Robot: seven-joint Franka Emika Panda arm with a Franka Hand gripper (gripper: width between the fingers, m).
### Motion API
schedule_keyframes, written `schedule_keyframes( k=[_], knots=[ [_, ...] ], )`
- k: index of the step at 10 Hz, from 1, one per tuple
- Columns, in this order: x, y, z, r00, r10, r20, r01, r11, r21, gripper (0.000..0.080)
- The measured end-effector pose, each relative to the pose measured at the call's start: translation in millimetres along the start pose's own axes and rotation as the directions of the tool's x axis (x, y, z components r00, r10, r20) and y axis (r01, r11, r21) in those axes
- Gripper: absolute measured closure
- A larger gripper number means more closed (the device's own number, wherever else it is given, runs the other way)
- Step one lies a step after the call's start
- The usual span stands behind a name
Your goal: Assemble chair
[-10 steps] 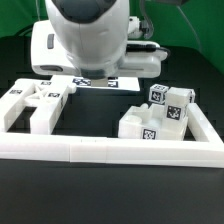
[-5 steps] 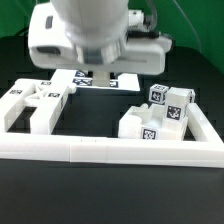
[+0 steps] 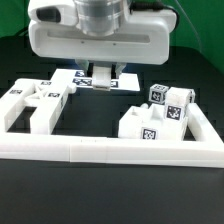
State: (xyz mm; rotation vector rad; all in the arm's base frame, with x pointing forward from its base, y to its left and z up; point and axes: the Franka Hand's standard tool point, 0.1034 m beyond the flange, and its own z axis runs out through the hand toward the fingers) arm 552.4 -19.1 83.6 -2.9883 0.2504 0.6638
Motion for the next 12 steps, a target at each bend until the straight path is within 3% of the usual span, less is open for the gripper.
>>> schedule_keyframes(
  k=[3, 8, 12],
  knots=[
    [3.0, -12.8, -18.9, 0.986, 0.056, -0.155, -0.053, 0.998, 0.026, 0.0512],
    [16.8, -12.7, -17.9, 0.865, 0.048, -0.499, -0.044, 0.999, 0.019, 0.0512],
    [21.2, -32.9, -64.7, 0.714, 0.022, -0.700, -0.008, 1.000, 0.023, 0.0512]
  ],
)
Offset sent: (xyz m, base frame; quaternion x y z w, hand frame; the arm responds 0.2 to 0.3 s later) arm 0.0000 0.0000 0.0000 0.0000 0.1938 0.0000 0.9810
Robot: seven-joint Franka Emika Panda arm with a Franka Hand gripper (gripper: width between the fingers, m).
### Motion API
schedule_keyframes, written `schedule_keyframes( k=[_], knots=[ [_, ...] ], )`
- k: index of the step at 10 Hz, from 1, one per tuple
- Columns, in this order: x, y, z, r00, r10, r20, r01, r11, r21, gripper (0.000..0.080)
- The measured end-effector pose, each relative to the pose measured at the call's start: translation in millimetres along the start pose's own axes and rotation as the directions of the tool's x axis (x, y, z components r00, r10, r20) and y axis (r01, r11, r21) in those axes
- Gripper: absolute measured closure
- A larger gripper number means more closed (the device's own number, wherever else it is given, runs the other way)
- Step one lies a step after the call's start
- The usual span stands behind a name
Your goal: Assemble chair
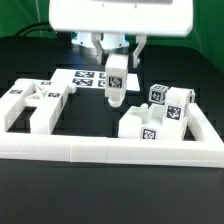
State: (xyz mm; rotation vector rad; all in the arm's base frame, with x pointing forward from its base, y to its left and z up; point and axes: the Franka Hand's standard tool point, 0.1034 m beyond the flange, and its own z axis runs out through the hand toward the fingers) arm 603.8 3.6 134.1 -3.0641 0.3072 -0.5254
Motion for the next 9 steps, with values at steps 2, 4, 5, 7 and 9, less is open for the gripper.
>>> schedule_keyframes(
  k=[2, 4, 5, 7, 9],
  knots=[
    [1.3, 1.5, -4.4, 0.992, -0.002, -0.125, 0.002, 1.000, -0.002, 0.0512],
    [-0.9, 1.2, -2.0, 0.994, -0.005, -0.113, 0.004, 1.000, -0.003, 0.0512],
    [-2.9, 0.3, -0.5, 0.994, -0.007, -0.112, 0.006, 1.000, -0.003, 0.0512],
    [-15.2, -16.5, 4.6, 0.991, -0.017, -0.136, 0.018, 1.000, 0.005, 0.0512],
    [-22.9, -37.1, 21.6, 0.984, -0.049, -0.174, 0.050, 0.999, 0.002, 0.0512]
  ],
)
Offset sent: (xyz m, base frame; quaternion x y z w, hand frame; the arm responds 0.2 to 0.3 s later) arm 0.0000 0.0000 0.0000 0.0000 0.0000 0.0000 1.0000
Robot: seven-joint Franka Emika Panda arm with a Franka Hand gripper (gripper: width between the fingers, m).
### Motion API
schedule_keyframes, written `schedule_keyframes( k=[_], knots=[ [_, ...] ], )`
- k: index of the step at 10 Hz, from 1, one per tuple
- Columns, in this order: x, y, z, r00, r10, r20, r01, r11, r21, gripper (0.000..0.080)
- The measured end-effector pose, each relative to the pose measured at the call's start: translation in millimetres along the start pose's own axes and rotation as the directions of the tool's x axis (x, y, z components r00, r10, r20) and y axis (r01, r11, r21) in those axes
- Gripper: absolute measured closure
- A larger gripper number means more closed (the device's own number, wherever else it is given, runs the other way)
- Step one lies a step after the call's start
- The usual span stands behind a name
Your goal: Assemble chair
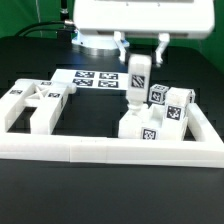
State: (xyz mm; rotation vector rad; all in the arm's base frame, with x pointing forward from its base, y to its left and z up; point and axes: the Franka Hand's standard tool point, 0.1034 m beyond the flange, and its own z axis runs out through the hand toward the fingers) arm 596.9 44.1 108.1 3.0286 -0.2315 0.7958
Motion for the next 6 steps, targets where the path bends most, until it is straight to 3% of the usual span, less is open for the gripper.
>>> schedule_keyframes(
  k=[6],
  knots=[
    [-0.8, -2.9, 6.9, 0.998, -0.055, -0.033, 0.055, 0.998, -0.005, 0.0511]
  ],
)
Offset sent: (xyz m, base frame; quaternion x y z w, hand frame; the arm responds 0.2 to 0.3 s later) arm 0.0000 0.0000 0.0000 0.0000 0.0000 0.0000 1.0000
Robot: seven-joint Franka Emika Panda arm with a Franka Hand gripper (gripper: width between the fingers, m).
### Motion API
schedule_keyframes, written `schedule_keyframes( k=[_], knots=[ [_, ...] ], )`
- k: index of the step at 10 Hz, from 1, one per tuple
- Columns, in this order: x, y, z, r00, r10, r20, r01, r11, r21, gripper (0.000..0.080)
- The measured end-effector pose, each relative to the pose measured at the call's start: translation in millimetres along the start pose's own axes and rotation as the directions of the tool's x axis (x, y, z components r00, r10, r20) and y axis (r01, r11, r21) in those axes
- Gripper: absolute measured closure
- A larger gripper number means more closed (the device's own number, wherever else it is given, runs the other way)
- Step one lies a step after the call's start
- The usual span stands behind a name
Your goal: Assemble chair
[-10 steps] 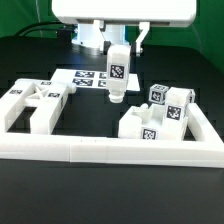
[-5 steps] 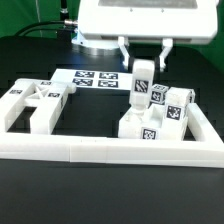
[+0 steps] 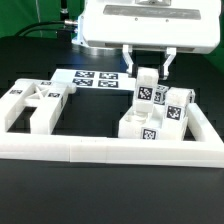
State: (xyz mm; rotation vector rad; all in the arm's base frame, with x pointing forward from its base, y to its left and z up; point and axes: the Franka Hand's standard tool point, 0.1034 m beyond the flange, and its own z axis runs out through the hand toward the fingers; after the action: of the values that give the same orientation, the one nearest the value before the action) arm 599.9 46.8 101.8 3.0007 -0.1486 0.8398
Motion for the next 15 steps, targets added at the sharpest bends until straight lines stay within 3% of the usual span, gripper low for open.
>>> schedule_keyframes(
  k=[2, 4, 15],
  knots=[
    [-0.5, 14.0, -1.0, 1.000, -0.017, -0.010, 0.017, 1.000, -0.013, 0.0511],
    [-7.2, 16.5, -3.6, 1.000, -0.018, -0.007, 0.018, 1.000, -0.016, 0.0511],
    [-18.6, 14.5, 4.5, 1.000, -0.031, -0.002, 0.031, 0.999, -0.019, 0.0511]
  ],
)
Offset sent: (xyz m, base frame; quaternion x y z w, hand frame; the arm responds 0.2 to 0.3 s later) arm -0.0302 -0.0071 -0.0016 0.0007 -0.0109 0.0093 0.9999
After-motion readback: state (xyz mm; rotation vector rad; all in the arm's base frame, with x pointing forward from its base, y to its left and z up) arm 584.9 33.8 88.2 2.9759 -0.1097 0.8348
